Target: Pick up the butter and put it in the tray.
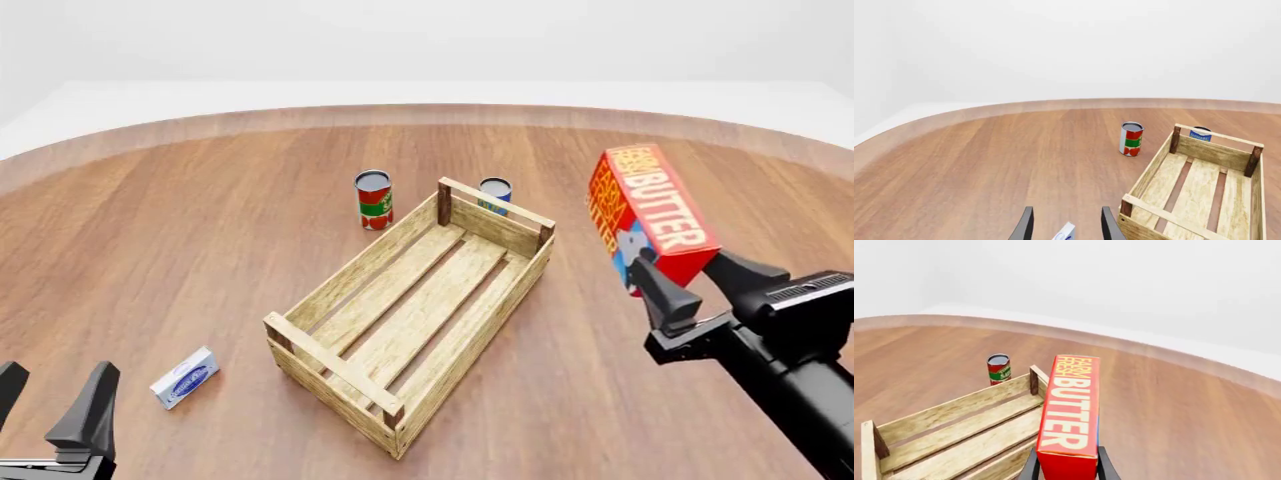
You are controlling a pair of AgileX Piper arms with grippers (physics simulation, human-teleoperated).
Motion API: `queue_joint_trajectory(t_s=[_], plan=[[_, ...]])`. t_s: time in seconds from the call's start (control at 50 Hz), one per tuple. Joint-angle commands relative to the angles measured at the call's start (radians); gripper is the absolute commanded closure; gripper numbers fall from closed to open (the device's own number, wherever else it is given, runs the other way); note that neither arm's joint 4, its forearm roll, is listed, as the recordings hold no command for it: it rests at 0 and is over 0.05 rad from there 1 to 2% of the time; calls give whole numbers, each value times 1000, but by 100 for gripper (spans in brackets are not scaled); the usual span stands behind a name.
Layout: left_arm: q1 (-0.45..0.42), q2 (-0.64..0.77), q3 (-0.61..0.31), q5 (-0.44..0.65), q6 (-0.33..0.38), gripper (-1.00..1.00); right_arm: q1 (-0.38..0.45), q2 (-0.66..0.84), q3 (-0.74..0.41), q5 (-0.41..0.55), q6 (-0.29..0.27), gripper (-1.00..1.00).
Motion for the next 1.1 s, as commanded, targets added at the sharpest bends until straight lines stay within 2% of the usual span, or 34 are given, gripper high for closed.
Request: queue_joint_trajectory(t_s=[0.02, 0.46, 1.1], plan=[[0, 0, 0, 0, 0, -100, 56, -6, -65, 25, 1, 100], [0, 0, 0, 0, 0, -100, 156, 130, -142, -34, -5, 100], [0, 0, 0, 0, 0, -100, 208, 299, -235, -84, -17, 100]])
